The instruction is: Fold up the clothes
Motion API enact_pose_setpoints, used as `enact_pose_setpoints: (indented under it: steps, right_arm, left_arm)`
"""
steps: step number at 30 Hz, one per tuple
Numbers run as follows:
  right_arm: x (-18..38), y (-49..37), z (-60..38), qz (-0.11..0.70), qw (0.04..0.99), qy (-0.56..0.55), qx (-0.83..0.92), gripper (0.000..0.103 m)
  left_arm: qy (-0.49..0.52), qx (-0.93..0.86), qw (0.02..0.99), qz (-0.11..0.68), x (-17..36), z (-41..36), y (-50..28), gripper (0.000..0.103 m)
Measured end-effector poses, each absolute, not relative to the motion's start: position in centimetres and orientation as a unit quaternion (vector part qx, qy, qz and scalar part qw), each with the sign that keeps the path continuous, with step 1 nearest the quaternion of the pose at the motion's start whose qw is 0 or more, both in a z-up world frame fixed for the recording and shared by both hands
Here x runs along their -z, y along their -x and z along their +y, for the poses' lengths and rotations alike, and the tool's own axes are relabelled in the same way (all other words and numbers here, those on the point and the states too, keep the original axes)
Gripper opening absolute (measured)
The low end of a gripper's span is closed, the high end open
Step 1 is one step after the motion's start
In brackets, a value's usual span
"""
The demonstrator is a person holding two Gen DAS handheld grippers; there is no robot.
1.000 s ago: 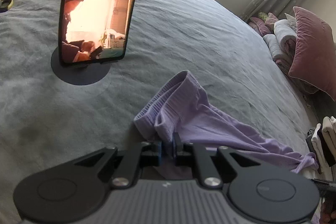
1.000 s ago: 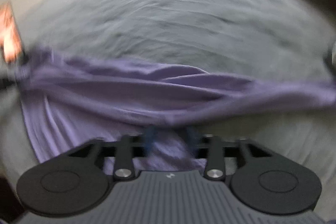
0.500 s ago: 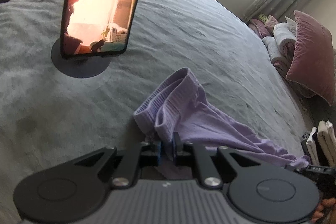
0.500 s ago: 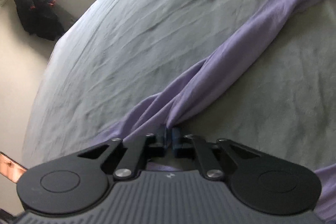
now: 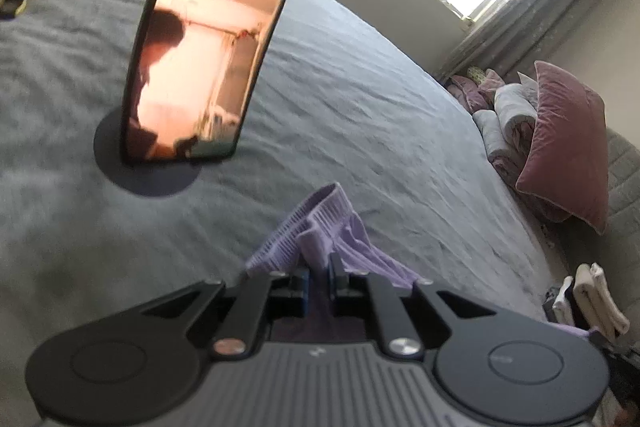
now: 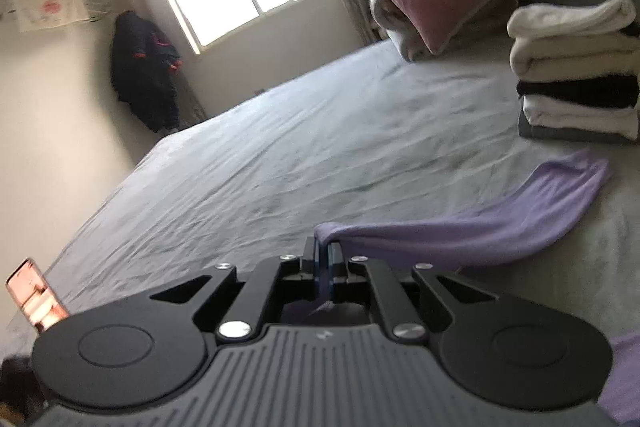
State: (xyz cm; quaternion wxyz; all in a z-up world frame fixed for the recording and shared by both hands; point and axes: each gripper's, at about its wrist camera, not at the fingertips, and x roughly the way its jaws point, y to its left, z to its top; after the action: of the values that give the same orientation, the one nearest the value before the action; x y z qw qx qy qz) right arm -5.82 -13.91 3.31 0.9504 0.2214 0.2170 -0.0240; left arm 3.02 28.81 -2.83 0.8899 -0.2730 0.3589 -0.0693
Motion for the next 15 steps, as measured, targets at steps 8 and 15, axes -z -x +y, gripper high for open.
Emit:
enact_pose_setpoints:
  steps: [8, 15]
  right_arm:
    - [-0.4, 10.4, -11.0, 0.222, 0.959, -0.176, 0.03, 0.005]
    - [4.9, 10.3, -9.2, 0.304, 0.943, -0.131, 0.033, 0.008]
  left_arm:
    - [0.262, 0.067, 0.884, 0.38, 3.7, 29.6, -2.8, 0.009]
    - [0.186, 0.011, 0.898, 0.398, 3.0, 27.3, -2.7, 0.025]
